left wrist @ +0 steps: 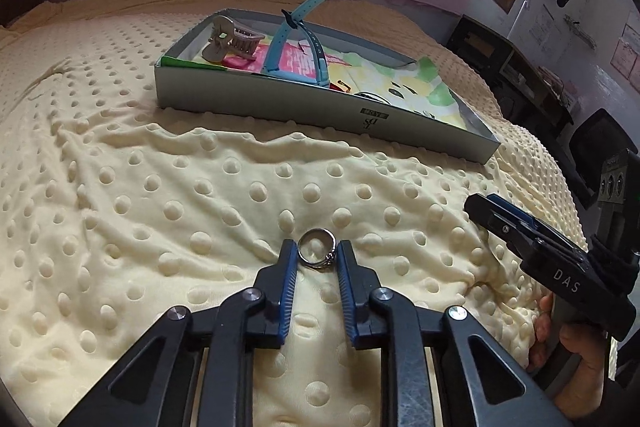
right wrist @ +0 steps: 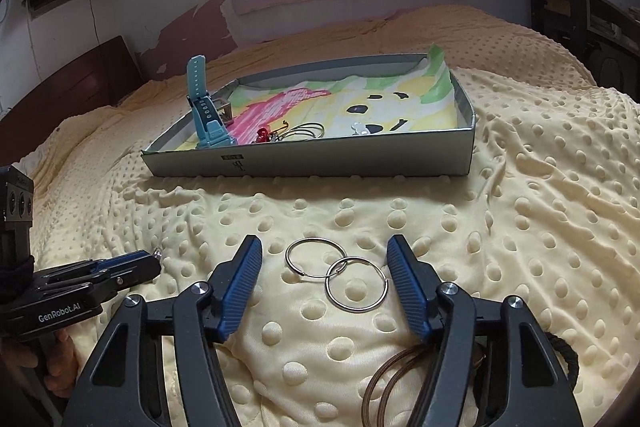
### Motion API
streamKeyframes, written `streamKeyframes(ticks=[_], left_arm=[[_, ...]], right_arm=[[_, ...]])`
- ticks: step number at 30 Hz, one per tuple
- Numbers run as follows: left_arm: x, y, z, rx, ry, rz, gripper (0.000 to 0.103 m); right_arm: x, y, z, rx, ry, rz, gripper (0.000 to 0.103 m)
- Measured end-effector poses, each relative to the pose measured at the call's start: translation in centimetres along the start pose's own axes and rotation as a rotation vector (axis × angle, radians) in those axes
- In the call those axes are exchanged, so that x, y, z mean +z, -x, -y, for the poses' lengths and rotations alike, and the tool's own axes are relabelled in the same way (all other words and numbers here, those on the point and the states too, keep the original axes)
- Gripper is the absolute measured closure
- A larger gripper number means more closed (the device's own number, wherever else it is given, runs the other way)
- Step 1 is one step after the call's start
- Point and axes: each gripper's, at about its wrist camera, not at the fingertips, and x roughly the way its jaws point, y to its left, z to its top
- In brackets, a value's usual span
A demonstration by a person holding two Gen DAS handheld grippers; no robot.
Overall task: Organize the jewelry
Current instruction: 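Grasp the single silver ring with the left tool while the right tool grasps the linked silver rings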
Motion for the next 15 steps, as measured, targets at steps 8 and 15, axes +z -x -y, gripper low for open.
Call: streamKeyframes(ticks=[8,15], left_arm=[[0.09,-0.37,0.39,-0.013,-0.024,-0.005,0.084],[-0.25,-0.13,0.98,-0.019,-0.059,0.015,0.084]], right_arm=[[-0.52,-0.26,-0.5,0.04,0.008,-0.011,0.072],[-0.78,0.18,-0.26,0.054,-0.015,0.013,0.091]])
